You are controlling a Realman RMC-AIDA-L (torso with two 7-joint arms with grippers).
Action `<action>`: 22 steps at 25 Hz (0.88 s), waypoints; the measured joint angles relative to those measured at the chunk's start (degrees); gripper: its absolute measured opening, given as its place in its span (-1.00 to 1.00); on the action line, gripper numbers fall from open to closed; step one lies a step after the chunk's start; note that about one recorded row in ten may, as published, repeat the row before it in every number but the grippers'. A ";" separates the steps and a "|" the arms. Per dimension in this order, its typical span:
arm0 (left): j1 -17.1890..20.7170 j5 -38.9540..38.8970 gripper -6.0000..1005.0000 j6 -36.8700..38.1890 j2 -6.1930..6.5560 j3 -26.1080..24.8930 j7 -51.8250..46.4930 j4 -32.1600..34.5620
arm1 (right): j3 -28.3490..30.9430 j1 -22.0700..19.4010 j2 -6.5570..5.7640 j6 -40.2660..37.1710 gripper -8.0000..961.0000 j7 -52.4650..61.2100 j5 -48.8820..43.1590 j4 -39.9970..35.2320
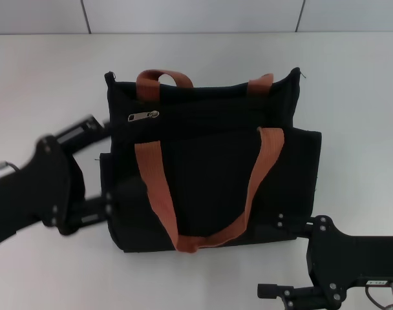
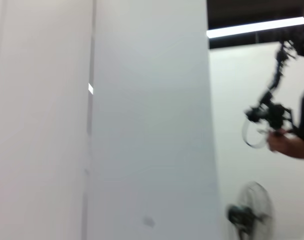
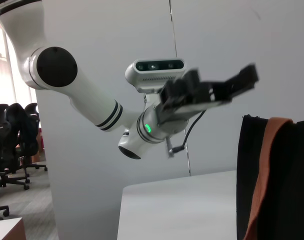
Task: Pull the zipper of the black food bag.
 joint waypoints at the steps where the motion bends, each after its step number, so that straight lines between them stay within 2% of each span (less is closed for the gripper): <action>1: 0.00 0.00 0.48 0.00 0.00 0.00 0.00 0.00 | 0.00 0.00 0.00 0.00 0.64 0.00 0.00 0.00; 4: -0.54 -1.24 0.47 -0.79 0.55 -1.75 -0.44 -0.05 | 0.06 -0.13 0.00 0.03 0.64 -0.01 0.00 -0.01; 5: -1.36 -1.08 0.46 -2.78 2.07 -3.66 -1.40 -0.34 | 0.08 -0.03 0.00 0.02 0.64 0.00 0.00 0.02; 9: -2.21 -0.05 0.45 -8.38 5.03 -4.03 -4.24 -0.43 | 0.09 0.03 0.00 -0.25 0.64 -0.01 0.01 -0.06; 10: -2.57 1.69 0.44 -12.32 6.39 -4.03 -5.90 -0.17 | 0.09 -0.01 0.00 -0.34 0.64 0.00 0.02 -0.15; 14: -2.83 5.23 0.43 -16.80 7.38 -4.09 -7.75 0.91 | 0.09 -0.10 0.00 -0.38 0.63 0.00 0.04 -0.17; 15: -2.94 8.29 0.43 -18.42 7.53 -4.11 -8.43 2.10 | 0.09 -0.15 0.00 -0.40 0.63 0.00 0.05 -0.18; 22: -3.78 14.95 0.40 -19.17 6.98 -3.81 -8.78 3.96 | 0.18 0.01 0.00 -0.52 0.64 0.08 0.08 -0.15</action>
